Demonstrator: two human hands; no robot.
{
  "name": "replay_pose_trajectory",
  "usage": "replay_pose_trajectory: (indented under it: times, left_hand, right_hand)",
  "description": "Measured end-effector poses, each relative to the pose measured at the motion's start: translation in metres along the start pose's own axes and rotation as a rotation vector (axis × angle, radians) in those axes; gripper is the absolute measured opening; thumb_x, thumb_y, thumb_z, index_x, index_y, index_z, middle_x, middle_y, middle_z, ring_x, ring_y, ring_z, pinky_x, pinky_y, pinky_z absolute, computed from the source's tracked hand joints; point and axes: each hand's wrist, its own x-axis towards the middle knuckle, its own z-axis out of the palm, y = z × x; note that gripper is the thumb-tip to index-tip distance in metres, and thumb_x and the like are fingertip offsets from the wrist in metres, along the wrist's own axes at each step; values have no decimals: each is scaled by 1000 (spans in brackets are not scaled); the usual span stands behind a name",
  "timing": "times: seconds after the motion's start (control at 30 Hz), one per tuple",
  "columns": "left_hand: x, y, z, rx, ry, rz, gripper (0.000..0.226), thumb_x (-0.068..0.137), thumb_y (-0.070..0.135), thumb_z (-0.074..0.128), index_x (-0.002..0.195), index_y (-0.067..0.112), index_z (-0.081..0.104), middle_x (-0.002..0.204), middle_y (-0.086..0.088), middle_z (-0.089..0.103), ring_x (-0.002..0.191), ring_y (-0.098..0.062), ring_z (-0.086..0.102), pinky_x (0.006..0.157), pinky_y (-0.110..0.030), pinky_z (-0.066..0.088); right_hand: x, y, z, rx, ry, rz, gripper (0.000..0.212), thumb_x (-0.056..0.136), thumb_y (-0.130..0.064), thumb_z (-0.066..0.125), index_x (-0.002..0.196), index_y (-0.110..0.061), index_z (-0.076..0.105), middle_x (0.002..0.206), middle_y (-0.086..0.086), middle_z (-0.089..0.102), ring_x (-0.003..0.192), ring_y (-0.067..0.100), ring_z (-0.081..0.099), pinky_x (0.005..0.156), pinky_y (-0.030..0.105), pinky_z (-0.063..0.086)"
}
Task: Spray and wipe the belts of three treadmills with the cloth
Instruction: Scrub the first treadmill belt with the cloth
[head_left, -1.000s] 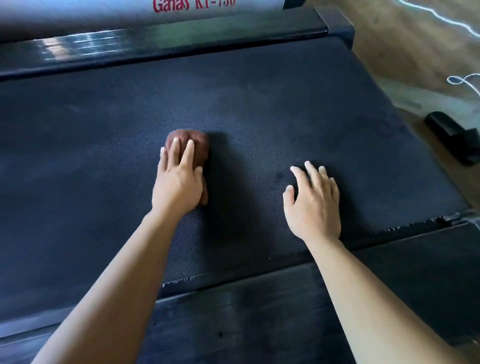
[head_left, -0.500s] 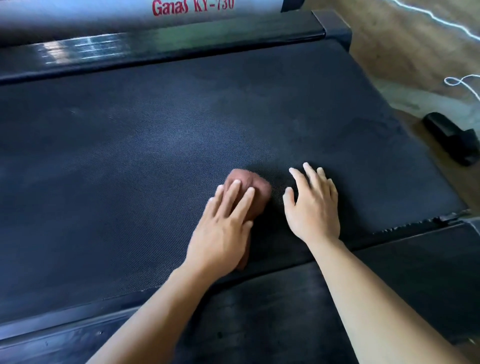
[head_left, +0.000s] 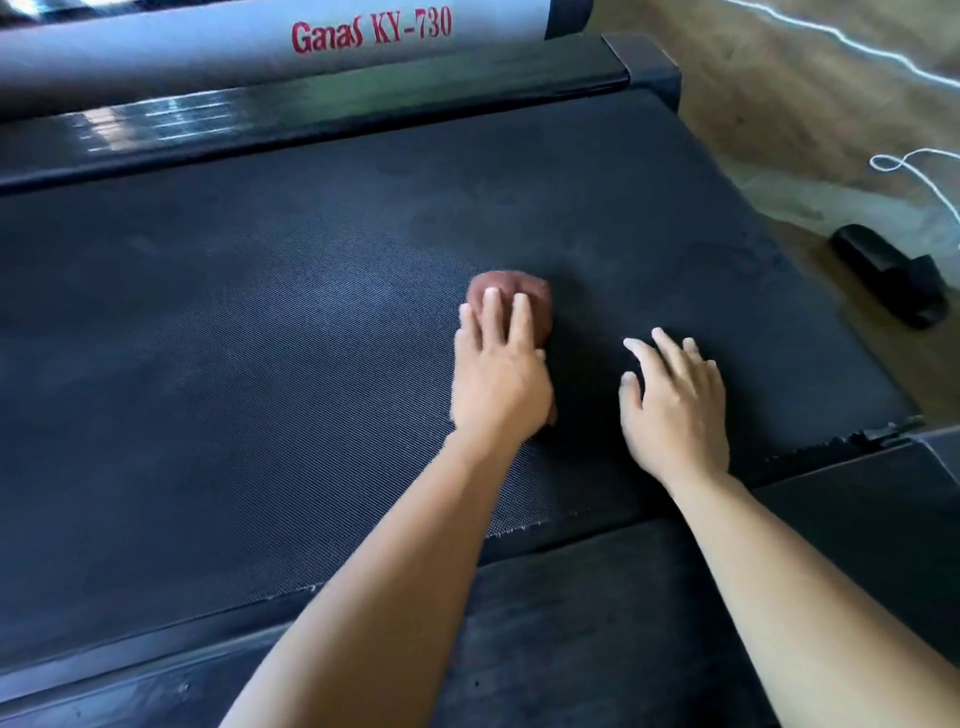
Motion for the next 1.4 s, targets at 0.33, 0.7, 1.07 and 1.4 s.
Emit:
replay_pose_trajectory:
  times: [0.33,0.7,1.07,1.4]
  left_hand:
    - [-84,-8,7,-53,-10,230,61,95,36,41,154,21,33,162,-12,28,149,-38,25,121,-46,26]
    - [-33,-82,-27,-58,79,-149,64,101,26,48,158,16,20,166,-15,7,152,-41,2,123,-40,3]
    - [-76,-19,0,-43,14,153,63,98,33,47,156,20,28,164,-11,21,151,-37,18,123,-40,14]
    - [-115,-98,-25,-48,47,0,65,94,46,31,155,23,33,163,-10,24,150,-38,20,119,-39,15]
  right_hand:
    - [-1,0,5,-4,39,16,39,98,-26,46,137,-24,52,154,3,40,145,32,29,120,49,18]
    - [-1,-1,6,-10,34,14,39,100,-26,46,138,-23,51,155,3,40,146,33,28,120,50,17]
    - [0,0,6,-22,50,12,38,98,-25,47,137,-24,52,153,3,41,145,32,30,119,51,20]
    - [-1,-1,4,5,43,11,39,99,-26,46,137,-24,52,153,3,41,145,32,29,119,51,19]
